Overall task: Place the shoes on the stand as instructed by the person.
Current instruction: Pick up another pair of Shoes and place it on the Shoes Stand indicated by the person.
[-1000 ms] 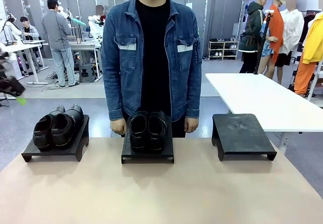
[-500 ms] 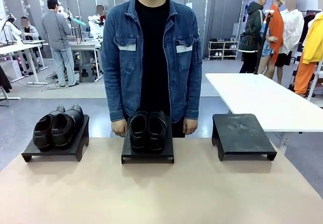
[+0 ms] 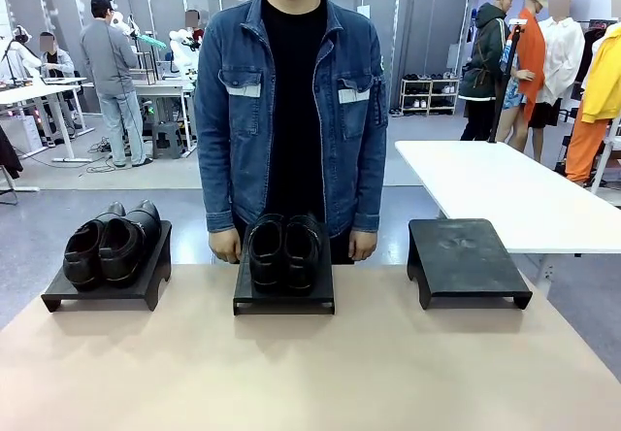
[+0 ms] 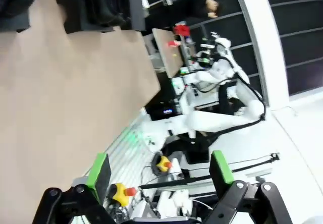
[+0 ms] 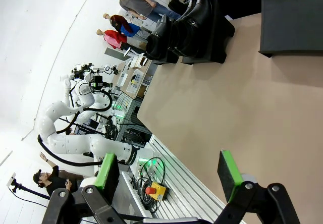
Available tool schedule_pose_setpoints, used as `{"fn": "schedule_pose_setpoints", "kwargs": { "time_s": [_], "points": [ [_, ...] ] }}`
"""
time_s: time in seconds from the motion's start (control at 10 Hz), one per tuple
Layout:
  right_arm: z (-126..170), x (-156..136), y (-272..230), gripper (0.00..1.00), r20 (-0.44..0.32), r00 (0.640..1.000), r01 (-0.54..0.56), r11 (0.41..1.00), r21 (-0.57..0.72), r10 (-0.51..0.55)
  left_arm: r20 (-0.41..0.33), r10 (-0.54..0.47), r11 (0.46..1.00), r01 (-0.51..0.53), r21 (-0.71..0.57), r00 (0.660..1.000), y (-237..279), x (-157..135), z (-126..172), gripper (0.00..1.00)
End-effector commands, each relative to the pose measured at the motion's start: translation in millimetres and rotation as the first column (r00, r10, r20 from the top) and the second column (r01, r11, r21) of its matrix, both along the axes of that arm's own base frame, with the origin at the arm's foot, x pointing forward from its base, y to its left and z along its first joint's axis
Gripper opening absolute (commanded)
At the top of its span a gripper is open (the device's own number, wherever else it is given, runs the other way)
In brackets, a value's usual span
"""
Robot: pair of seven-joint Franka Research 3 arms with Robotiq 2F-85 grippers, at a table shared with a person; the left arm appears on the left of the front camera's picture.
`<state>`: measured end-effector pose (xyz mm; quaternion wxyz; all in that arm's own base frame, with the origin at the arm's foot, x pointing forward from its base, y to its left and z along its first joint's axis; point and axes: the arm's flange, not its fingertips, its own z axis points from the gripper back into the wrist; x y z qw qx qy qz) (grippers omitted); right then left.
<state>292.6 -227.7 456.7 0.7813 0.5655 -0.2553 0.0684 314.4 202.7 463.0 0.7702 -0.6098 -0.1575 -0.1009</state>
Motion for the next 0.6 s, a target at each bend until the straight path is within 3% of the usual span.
{"fn": "schedule_pose_setpoints", "kwargs": {
  "time_s": [0.0,0.2,0.3,0.5],
  "points": [
    [3,-1,-1,1.0,0.013,1.0,0.002,1.0,0.009,-0.002,-0.013,-0.017,0.999,0.016,-0.051,1.0,12,16,-5,1.0],
    [3,-1,-1,1.0,0.013,1.0,0.002,1.0,0.009,-0.002,-0.019,0.002,0.997,-0.003,-0.081,1.0,7,28,-1,1.0],
    [3,-1,-1,1.0,0.013,1.0,0.002,1.0,0.009,-0.002,-0.029,-0.013,0.998,0.011,-0.057,1.0,4,9,-16,1.0],
    [3,-1,-1,1.0,0.013,1.0,0.002,1.0,0.009,-0.002,-0.029,-0.013,0.998,0.011,-0.057,1.0,4,9,-16,1.0]
  ]
}}
